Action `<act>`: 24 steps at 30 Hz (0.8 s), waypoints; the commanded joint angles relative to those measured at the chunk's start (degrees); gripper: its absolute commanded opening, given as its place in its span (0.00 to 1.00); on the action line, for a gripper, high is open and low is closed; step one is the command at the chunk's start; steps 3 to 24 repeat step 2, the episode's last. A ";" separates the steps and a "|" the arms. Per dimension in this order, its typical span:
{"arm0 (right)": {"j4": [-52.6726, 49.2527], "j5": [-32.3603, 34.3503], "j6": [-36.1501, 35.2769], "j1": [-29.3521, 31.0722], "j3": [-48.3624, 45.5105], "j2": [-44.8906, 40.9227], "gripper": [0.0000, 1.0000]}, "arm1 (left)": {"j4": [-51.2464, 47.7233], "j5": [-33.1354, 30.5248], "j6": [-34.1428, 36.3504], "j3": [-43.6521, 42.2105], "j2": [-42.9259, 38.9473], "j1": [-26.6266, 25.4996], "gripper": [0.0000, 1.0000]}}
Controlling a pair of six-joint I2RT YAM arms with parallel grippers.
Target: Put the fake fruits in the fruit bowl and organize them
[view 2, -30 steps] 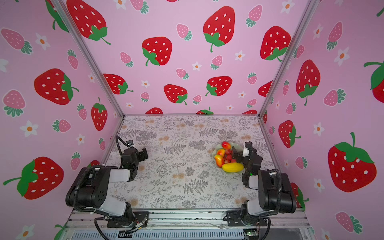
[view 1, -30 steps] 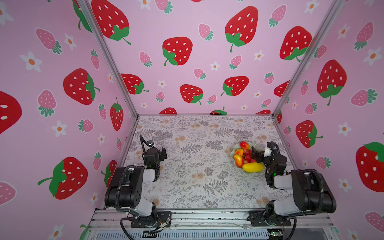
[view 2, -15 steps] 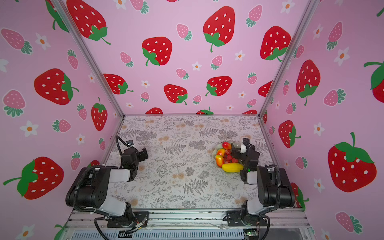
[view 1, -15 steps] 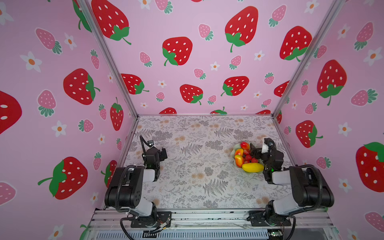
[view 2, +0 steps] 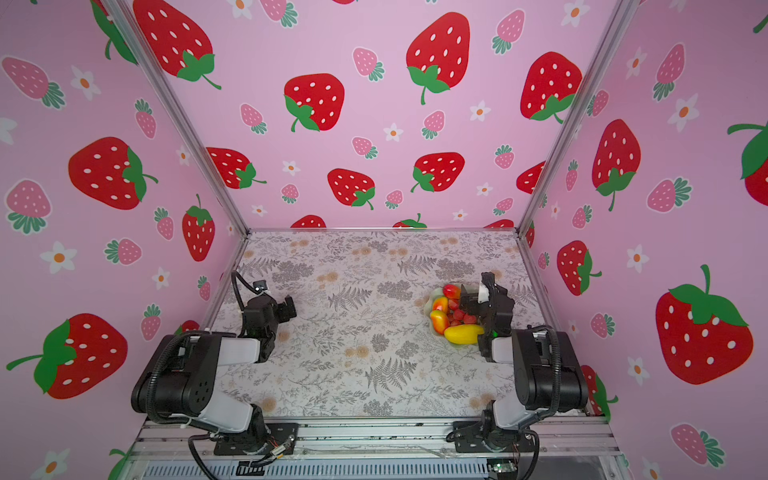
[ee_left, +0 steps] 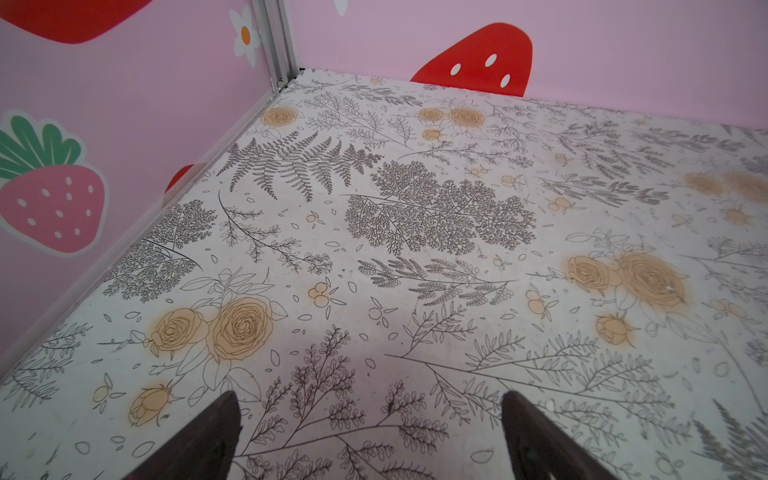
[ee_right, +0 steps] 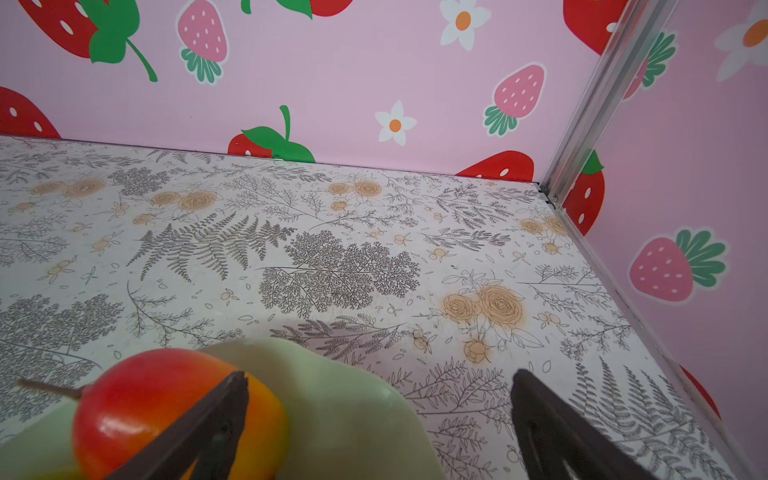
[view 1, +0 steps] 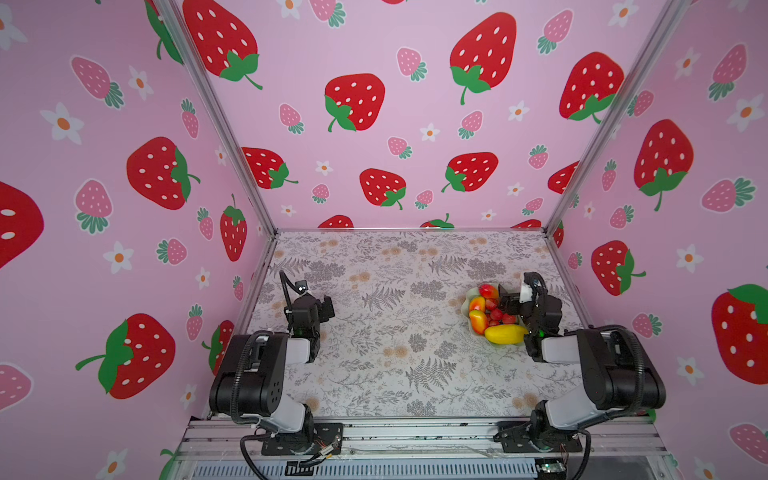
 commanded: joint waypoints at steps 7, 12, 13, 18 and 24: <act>-1.49 1.43 -1.17 0.29 0.91 0.41 0.99 | 2.02 0.52 0.52 1.46 -0.28 -0.08 0.99; -1.49 1.43 -1.17 0.29 0.91 0.41 0.99 | 2.02 0.52 0.52 1.46 -0.28 -0.08 0.99; -1.49 1.43 -1.17 0.29 0.91 0.41 0.99 | 2.02 0.52 0.52 1.46 -0.28 -0.08 0.99; -1.49 1.43 -1.17 0.29 0.91 0.41 0.99 | 2.02 0.52 0.52 1.46 -0.28 -0.08 0.99; -1.49 1.43 -1.17 0.29 0.91 0.41 0.99 | 2.02 0.52 0.52 1.46 -0.28 -0.08 0.99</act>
